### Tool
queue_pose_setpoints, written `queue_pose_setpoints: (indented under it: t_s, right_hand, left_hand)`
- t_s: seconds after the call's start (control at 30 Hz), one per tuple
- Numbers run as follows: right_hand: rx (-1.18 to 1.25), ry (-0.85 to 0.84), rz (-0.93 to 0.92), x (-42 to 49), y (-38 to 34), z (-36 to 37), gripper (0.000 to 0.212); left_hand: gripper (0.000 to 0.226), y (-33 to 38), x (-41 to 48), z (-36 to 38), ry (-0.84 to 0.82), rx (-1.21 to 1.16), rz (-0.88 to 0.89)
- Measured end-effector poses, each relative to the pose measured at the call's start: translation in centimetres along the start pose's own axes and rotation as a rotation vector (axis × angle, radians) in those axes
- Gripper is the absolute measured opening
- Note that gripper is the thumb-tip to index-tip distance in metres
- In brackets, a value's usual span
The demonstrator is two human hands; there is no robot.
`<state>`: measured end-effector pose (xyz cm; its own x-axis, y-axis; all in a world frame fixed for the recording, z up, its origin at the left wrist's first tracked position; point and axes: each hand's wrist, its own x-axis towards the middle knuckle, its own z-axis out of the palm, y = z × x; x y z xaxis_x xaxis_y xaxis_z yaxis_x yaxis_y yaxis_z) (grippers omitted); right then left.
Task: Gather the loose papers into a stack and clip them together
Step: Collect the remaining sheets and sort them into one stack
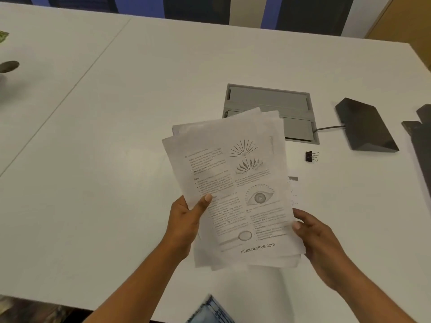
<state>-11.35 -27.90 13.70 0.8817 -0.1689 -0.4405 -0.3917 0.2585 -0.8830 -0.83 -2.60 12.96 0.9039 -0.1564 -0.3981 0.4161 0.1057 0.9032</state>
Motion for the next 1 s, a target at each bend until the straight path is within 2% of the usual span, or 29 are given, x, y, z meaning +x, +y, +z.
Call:
queue_pose_setpoints:
  t_s: [0.13, 0.23, 0.33, 0.53, 0.63, 0.77, 1.0]
  right_hand:
    - [-0.176, -0.039, -0.036, 1.4, -1.1, 0.9, 0.030]
    - [-0.208, 0.012, -0.083, 2.7, -1.6, 1.7, 0.024]
    - [-0.233, 0.064, -0.145, 3.7, -1.8, 2.0, 0.023]
    - [-0.220, 0.085, -0.248, 4.6, -2.5, 2.4, 0.029]
    - [-0.237, 0.118, -0.291, 4.8, -2.5, 2.7, 0.033]
    - [-0.239, 0.165, -0.285, 5.1, -2.0, 2.7, 0.033]
    - [-0.319, 0.085, -0.242, 5.5, -0.1, 2.1, 0.048]
  left_hand:
    - [0.021, 0.3, -0.5, 1.4, 0.012, -0.001, 0.048]
    - [0.020, 0.5, -0.5, 2.5, 0.056, -0.032, 0.074]
    - [0.008, 1.1, 0.0, 2.8, 0.071, -0.053, 0.129]
    - [0.037, 1.8, 1.2, 2.9, 0.040, -0.016, 0.223]
    - [0.037, 1.7, 1.4, 3.0, 0.024, 0.028, 0.265]
    - [0.033, 1.0, 1.8, 3.2, 0.004, 0.035, 0.237]
    - [0.027, -1.4, 3.2, 2.5, -0.007, 0.192, 0.127]
